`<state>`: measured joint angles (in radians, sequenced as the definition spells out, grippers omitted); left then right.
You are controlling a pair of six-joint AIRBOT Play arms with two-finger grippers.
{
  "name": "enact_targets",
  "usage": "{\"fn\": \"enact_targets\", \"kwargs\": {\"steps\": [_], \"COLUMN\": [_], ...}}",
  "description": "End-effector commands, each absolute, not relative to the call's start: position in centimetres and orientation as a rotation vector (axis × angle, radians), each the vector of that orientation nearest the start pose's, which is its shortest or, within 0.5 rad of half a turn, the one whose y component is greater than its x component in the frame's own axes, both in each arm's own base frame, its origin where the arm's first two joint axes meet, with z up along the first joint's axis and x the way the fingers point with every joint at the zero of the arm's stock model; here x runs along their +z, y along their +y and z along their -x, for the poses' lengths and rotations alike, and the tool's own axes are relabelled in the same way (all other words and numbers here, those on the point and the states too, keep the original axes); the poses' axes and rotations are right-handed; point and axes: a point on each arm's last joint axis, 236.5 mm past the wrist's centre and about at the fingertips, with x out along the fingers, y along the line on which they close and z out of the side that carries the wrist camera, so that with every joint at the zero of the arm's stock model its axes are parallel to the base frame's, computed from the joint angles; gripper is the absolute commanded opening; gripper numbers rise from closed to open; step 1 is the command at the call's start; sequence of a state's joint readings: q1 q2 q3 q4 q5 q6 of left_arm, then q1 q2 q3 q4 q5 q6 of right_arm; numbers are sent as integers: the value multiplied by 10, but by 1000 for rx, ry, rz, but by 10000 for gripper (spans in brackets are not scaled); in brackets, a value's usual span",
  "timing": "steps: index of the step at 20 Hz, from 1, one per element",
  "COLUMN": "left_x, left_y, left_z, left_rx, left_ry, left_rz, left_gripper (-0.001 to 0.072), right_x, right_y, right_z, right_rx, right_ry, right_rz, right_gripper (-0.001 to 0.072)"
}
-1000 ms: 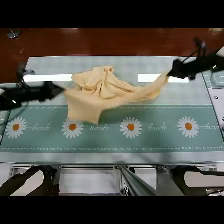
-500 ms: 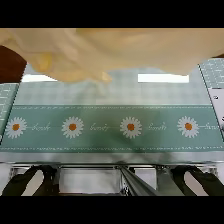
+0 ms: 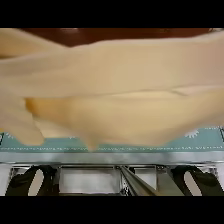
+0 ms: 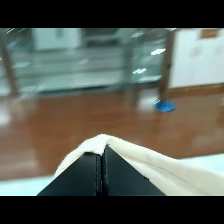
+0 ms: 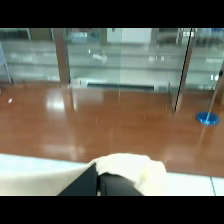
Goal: Fold the shirts.
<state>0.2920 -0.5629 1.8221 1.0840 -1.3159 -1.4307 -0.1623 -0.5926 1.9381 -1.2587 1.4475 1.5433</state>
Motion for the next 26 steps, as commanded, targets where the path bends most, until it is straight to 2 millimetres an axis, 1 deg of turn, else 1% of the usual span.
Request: {"fn": "enact_targets", "kwargs": {"steps": [1,2,3,5,6,8,10,12,13,14,15,17,18,19,20,21,22,24,25,26], "left_x": [463,458,448,418,399,358,322,289,273,254,233,190,171,154,137,122,105,73,55,40], "left_y": [-39,-35,-30,-22,-20,-24,-25,-21,-20,-23,-31,-53,-62,-67,-69,-69,-69,-68,-66,-65], "left_z": [-154,-160,-169,-197,-216,-255,-297,-342,-362,-383,-401,-433,-453,-473,-493,-509,-523,-540,-544,-544], "left_rx": [-63,-53,-45,-40,-52,-113,-167,-190,-191,-207,-234,-273,-277,-268,-244,-213,-181,-139,-117,-106], "left_ry": [133,151,185,287,352,479,569,625,653,690,735,817,828,822,813,810,814,831,859,891], "left_rz": [2,7,38,119,153,219,292,354,373,379,374,385,392,407,436,481,531,576,601,611], "left_gripper": [27,27,27,27,27,27,27,27,27,27,27,27,28,27,28,28,28,28,28,29], "right_x": [458,448,435,405,390,356,311,264,243,222,197,147,127,108,93,77,65,42,32,23], "right_y": [49,49,49,53,55,61,63,63,62,59,54,57,59,62,65,69,71,73,72,72], "right_z": [-140,-147,-156,-177,-192,-232,-281,-331,-355,-382,-409,-447,-464,-482,-499,-517,-531,-557,-566,-571], "right_rx": [144,148,155,187,206,261,300,330,339,340,322,313,305,297,287,279,270,260,252,246], "right_ry": [198,233,275,370,413,490,585,683,718,750,780,849,871,886,895,910,928,968,993,1021], "right_rz": [-36,-43,-51,-75,-98,-142,-189,-244,-264,-291,-323,-380,-390,-405,-421,-440,-463,-503,-523,-543], "right_gripper": [29,29,29,29,29,29,29,29,29,29,29,29,29,29,29,29,29,29,29,29]}}
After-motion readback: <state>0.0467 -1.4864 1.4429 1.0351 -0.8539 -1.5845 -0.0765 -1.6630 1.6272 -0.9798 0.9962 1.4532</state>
